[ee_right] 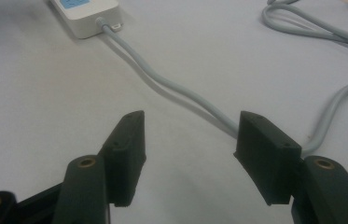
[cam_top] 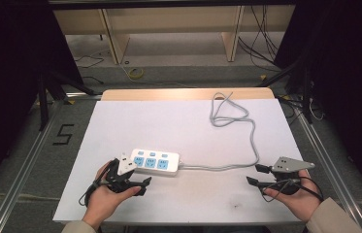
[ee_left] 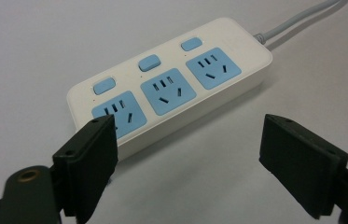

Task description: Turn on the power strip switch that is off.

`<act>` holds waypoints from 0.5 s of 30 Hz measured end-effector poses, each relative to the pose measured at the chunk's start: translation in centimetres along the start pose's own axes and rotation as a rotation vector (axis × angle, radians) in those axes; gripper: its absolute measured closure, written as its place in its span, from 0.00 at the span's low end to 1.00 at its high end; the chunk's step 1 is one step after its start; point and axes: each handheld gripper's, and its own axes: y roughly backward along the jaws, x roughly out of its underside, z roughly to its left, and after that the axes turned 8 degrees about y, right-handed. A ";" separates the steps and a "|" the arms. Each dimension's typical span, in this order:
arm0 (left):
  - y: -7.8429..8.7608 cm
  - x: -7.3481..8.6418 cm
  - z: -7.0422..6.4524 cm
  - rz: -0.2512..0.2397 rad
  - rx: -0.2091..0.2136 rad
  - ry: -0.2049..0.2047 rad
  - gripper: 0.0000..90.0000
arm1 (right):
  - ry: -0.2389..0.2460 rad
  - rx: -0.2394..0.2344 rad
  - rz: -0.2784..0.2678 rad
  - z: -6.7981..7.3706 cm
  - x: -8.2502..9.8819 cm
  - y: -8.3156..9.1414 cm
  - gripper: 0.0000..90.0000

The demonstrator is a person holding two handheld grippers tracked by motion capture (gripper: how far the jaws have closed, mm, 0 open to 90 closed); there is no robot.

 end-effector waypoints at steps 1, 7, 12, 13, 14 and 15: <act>0.0 0.0 0.0 -0.003 0.001 0.000 0.21 | 0.000 0.001 0.000 0.0 0.0 0.0 0.47; 0.0 -0.2 -0.2 -0.011 -0.003 -0.002 0.23 | -0.001 0.004 -0.003 0.0 0.0 0.1 0.47; 0.2 -0.4 -0.1 -0.025 -0.027 0.010 0.42 | 0.002 0.009 -0.003 0.0 0.0 0.1 0.48; 0.3 -0.5 0.0 -0.030 -0.029 0.018 0.42 | 0.002 0.009 -0.003 0.0 0.0 0.1 0.48; 0.4 -0.6 0.1 -0.034 -0.030 0.028 0.57 | 0.003 0.010 -0.001 0.0 0.1 0.1 0.48; 0.4 -0.7 0.1 -0.040 -0.037 0.038 0.57 | 0.003 0.010 -0.001 0.0 0.1 0.1 0.48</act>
